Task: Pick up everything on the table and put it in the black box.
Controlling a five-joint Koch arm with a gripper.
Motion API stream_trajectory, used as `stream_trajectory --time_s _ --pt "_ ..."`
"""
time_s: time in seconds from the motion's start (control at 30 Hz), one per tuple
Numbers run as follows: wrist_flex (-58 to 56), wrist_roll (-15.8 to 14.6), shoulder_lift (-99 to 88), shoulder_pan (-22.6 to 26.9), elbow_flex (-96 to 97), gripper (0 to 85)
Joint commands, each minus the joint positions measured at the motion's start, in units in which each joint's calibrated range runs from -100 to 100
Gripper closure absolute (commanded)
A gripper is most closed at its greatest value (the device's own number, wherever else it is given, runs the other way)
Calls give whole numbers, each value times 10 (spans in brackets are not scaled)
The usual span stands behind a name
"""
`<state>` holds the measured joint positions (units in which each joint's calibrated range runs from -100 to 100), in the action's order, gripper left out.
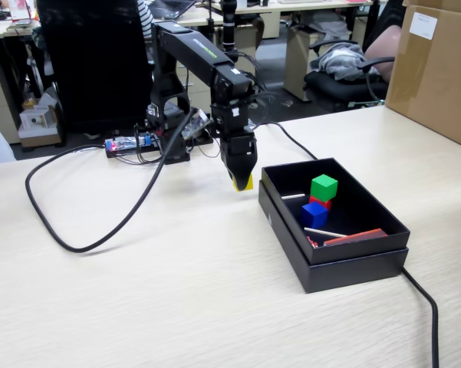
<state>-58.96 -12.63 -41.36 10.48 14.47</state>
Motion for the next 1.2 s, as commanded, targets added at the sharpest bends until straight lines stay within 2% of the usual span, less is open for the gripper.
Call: stream_trajectory --time_s 0.0,0.17,0.23,0.37,0.6,0.93,1.0,1.17 --pt "-31 22 -64 -11 -99 696" --pt "-44 27 31 -7 -305 697" --pt "-48 27 154 5 -439 697" --pt "-53 29 318 21 -565 696" --pt "-57 25 514 45 -616 694" --pt "-57 19 578 51 -630 692" --pt "-57 19 589 51 -630 609" --pt "-57 20 571 49 -620 475"
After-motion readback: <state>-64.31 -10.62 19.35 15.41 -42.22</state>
